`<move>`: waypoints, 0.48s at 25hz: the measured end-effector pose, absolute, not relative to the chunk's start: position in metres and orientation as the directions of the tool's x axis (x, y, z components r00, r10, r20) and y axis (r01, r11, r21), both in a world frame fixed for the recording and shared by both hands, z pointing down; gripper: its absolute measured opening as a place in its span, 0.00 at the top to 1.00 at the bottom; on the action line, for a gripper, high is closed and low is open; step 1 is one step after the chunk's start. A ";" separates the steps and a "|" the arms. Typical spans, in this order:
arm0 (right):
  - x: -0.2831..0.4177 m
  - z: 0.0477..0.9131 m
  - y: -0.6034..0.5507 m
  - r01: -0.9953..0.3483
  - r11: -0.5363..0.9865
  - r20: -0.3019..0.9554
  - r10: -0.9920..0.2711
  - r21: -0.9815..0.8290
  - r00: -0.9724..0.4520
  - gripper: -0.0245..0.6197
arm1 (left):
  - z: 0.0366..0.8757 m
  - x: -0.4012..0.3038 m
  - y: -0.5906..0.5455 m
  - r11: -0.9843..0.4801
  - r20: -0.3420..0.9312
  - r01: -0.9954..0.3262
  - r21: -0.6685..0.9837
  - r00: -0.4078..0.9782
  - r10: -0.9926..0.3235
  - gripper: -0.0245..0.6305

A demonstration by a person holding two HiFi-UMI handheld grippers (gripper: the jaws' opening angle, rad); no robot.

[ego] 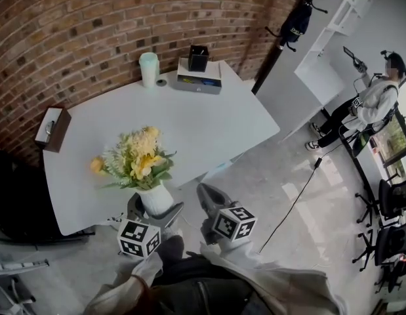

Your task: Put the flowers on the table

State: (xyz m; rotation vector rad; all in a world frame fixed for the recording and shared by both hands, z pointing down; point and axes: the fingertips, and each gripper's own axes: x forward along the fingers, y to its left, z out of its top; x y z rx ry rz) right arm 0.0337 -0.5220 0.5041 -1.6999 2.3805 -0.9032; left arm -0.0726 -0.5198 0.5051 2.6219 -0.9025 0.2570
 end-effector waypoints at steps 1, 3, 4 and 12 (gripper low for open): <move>0.034 0.504 -0.530 -0.840 0.211 0.261 -0.888 -0.499 -0.378 0.96 | 0.506 -0.072 -0.527 -0.735 0.281 -0.622 0.270 0.781 -0.558 0.24; 0.034 0.504 -0.542 -0.843 0.212 0.253 -0.893 -0.495 -0.373 0.96 | 0.509 -0.073 -0.541 -0.731 0.282 -0.626 0.272 0.778 -0.562 0.24; 0.034 0.505 -0.545 -0.842 0.208 0.252 -0.894 -0.498 -0.370 0.96 | 0.511 -0.074 -0.546 -0.727 0.283 -0.629 0.275 0.776 -0.564 0.24; 0.047 0.506 -0.562 -0.836 0.180 0.266 -0.895 -0.518 -0.357 0.96 | 0.516 -0.068 -0.578 -0.716 0.307 -0.647 0.261 0.759 -0.574 0.24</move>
